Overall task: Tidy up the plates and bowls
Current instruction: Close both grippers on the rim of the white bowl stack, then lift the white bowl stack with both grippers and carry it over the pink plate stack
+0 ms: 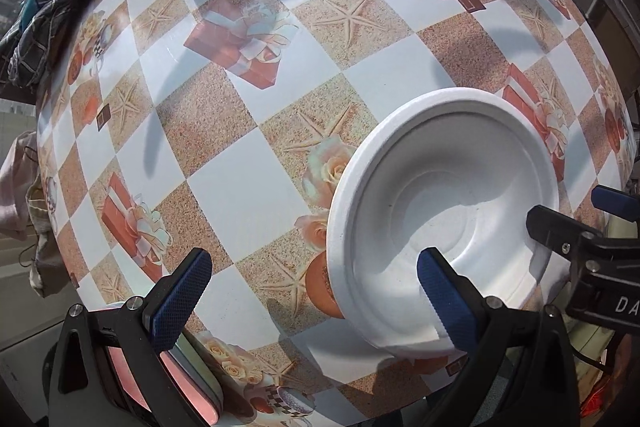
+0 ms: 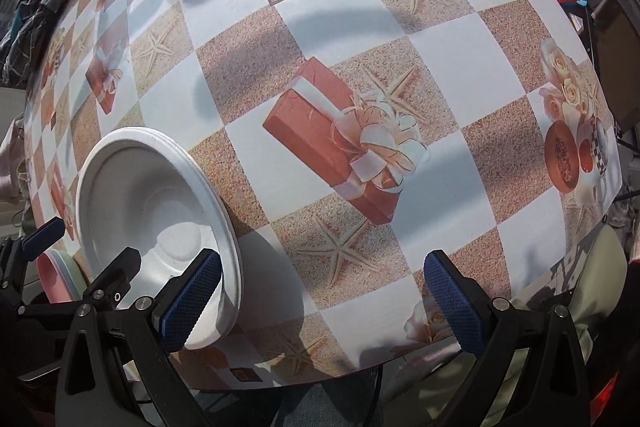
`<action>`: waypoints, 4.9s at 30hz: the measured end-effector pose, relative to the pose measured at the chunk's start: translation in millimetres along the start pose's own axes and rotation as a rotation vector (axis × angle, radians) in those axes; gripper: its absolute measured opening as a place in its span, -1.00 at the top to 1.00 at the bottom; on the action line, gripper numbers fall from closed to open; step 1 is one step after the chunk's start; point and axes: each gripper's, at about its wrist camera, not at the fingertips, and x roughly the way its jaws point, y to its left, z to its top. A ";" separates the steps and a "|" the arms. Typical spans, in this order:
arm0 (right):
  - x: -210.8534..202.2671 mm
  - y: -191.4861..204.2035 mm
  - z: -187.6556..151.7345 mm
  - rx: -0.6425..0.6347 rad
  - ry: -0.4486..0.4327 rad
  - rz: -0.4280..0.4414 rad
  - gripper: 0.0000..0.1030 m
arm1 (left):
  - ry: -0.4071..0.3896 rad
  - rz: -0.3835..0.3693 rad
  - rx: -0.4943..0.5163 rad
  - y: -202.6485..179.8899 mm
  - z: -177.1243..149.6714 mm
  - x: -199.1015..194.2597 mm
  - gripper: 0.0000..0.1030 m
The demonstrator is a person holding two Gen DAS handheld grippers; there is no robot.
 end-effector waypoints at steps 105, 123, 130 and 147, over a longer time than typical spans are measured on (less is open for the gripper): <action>57.2 240.0 -90.8 -0.473 0.132 0.016 0.39 | 0.018 -0.213 -0.290 107.7 -128.9 34.9 0.30; 45.4 218.8 -92.1 -0.451 0.169 0.013 0.39 | 0.035 -0.226 -0.264 96.9 -124.8 24.4 0.34; 23.8 204.9 -93.0 -0.423 0.147 0.008 0.38 | -0.010 -0.223 -0.210 84.1 -120.4 0.5 0.34; -21.5 234.6 -97.2 -0.509 0.059 0.016 0.38 | -0.125 -0.184 -0.294 117.9 -124.6 -38.5 0.34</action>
